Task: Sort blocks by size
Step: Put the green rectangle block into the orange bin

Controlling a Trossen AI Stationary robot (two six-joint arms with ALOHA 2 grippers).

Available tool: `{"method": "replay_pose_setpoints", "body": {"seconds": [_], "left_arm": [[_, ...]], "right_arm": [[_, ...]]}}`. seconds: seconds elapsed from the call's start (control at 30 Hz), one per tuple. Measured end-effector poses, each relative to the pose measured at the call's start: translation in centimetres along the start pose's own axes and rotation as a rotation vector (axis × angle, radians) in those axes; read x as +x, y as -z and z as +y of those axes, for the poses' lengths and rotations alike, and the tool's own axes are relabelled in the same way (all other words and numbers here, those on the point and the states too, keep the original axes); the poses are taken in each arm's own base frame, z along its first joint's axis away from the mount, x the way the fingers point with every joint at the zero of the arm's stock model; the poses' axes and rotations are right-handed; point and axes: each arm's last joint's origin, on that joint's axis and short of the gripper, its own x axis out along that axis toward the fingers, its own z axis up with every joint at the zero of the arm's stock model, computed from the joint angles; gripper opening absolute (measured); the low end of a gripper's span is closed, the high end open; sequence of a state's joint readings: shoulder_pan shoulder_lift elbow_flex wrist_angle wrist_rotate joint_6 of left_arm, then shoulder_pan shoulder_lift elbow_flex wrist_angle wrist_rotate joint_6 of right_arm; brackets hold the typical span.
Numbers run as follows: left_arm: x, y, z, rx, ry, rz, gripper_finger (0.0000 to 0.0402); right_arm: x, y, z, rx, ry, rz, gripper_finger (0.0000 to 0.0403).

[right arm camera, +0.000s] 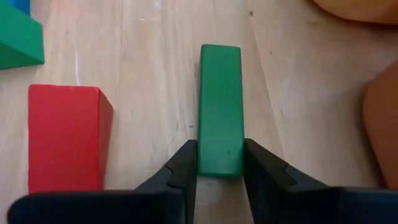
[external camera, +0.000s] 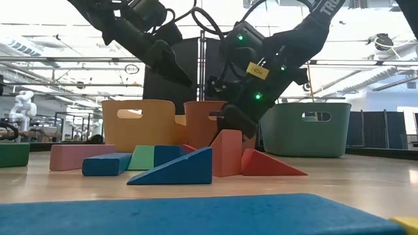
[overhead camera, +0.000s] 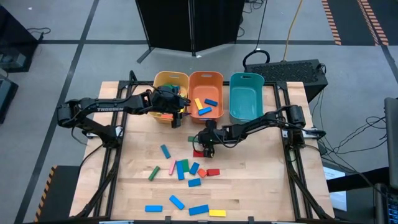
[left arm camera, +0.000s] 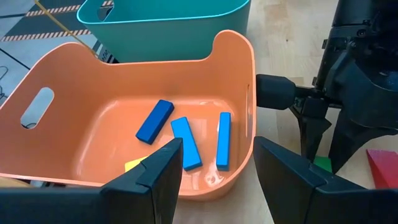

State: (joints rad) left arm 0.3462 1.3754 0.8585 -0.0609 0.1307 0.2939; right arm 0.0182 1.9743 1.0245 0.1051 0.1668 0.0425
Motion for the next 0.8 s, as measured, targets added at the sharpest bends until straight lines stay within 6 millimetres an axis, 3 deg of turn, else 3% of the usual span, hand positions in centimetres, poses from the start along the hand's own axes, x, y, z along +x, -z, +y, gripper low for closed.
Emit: {"method": "replay_pose_setpoints", "body": {"seconds": [0.17, 0.57, 0.8], "left_arm": [[0.0, -0.1, -0.1, 0.004, 0.000, -0.010, 0.0196], [0.1, -1.0, -0.7, 0.056, 0.003, -0.080, 0.0196], [0.1, -1.4, -1.2, 0.033, 0.048, -0.118, 0.0196]], "right_arm": [[-0.5, 0.0, 0.8, 0.001, 0.051, -0.004, 0.0104], [-3.6, -1.3, 2.9, -0.067, 0.169, -0.061, 0.0099], [-5.8, -1.5, 3.6, -0.090, 0.334, -0.058, 0.0100]]}}
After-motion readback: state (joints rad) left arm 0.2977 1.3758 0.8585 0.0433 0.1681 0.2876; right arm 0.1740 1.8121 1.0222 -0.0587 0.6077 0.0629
